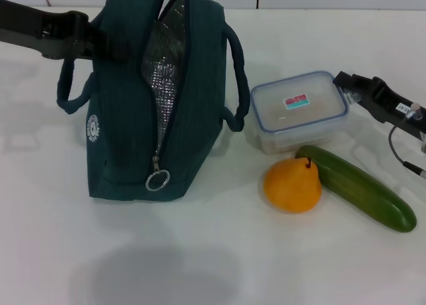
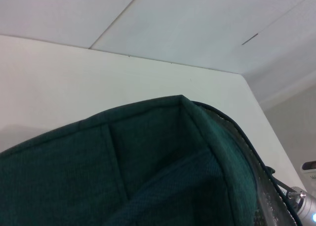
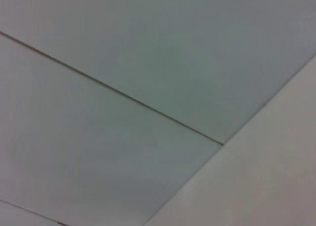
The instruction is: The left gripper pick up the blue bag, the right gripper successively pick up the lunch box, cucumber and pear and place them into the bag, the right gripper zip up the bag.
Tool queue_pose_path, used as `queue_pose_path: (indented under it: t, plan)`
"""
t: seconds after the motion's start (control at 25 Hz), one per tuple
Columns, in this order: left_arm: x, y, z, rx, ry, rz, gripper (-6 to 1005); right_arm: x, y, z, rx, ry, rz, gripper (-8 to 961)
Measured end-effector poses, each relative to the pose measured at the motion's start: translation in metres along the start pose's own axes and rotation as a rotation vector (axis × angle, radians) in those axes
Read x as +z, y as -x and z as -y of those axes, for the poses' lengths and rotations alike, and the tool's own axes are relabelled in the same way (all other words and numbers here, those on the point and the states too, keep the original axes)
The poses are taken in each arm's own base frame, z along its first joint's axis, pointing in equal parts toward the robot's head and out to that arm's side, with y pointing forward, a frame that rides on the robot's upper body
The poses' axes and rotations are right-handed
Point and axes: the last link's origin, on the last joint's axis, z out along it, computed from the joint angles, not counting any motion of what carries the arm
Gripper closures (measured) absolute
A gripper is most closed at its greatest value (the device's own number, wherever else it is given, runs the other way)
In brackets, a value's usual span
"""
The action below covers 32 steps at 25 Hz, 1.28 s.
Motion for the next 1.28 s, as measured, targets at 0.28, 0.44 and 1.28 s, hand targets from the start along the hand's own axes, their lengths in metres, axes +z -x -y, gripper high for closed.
queue_pose_path:
  t: [0.28, 0.44, 1.28]
  plan:
    - [0.001, 0.000, -0.001, 0.002, 0.003, 0.000, 956, -0.007, 0.001, -0.001, -0.006, 0.035, 0.036, 820]
    - [0.001, -0.001, -0.001, 0.003, 0.005, 0.000, 957, -0.009, 0.001, -0.001, -0.012, 0.038, 0.044, 851]
    - [0.002, 0.000, -0.002, 0.000, 0.009, 0.001, 957, -0.032, 0.019, -0.017, 0.022, 0.208, 0.238, 854]
